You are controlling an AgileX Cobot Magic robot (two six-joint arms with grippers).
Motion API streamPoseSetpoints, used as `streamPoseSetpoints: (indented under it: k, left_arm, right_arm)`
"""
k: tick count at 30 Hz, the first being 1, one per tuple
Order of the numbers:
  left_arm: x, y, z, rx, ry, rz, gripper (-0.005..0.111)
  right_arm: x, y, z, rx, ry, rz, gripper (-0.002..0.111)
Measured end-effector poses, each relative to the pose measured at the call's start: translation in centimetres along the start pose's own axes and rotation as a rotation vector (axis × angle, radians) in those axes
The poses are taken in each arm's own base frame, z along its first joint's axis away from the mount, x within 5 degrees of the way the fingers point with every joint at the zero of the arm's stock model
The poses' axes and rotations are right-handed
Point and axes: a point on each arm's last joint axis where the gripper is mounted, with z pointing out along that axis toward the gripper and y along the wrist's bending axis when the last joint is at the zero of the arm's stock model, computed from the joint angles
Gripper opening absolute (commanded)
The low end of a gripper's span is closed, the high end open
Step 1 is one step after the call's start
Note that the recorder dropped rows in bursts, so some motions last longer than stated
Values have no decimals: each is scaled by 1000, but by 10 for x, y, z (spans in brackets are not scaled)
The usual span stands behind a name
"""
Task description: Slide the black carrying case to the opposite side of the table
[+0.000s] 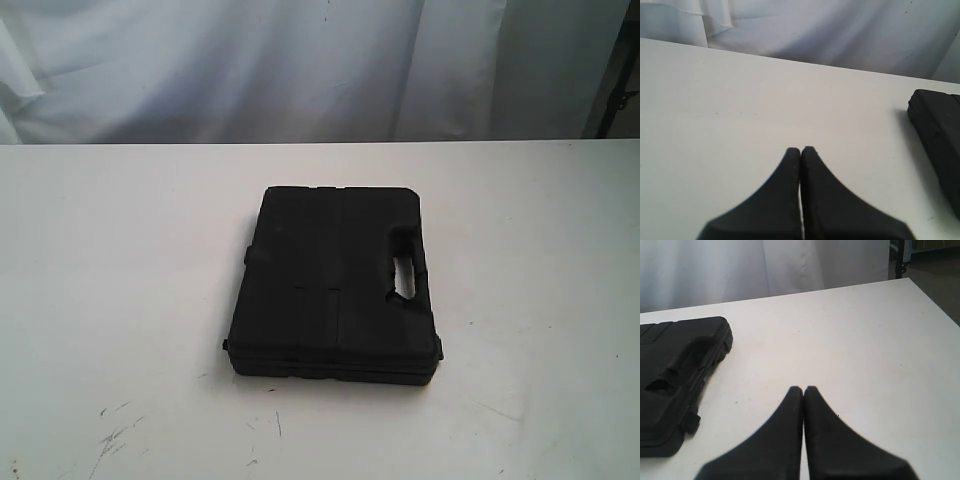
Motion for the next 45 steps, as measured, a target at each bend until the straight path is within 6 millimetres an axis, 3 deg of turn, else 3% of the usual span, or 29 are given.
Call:
streamPoseSetpoints:
  k: [4,11,18,27,33,37,42,45]
  left_arm:
    - [0,0,0,0,0,0,0]
    - [0,0,0,0,0,0,0]
    - [0,0,0,0,0,0,0]
    - [0,0,0,0,0,0,0]
    - [0,0,0,0,0,0,0]
    - [0,0,0,0,0,0,0]
    - [0,0,0,0,0,0,0]
    - [0,0,0,0,0,0,0]
  right_arm:
    - [-6,1,0,-14,-66,12,0]
    - [-34,5,-7,-61,-384,20,0]
    - [-39,6,-9,-70,-446,24,0]
    - [-66,9,-27,-120,-742,47,0]
    - [-116,14,-56,-141,-867,55,0]
    - [-153,19,-62,-135,-834,55,0]
    - [-192,23,-45,-118,-714,57,0]
    - [-205,26,-18,-113,-566,65,0]
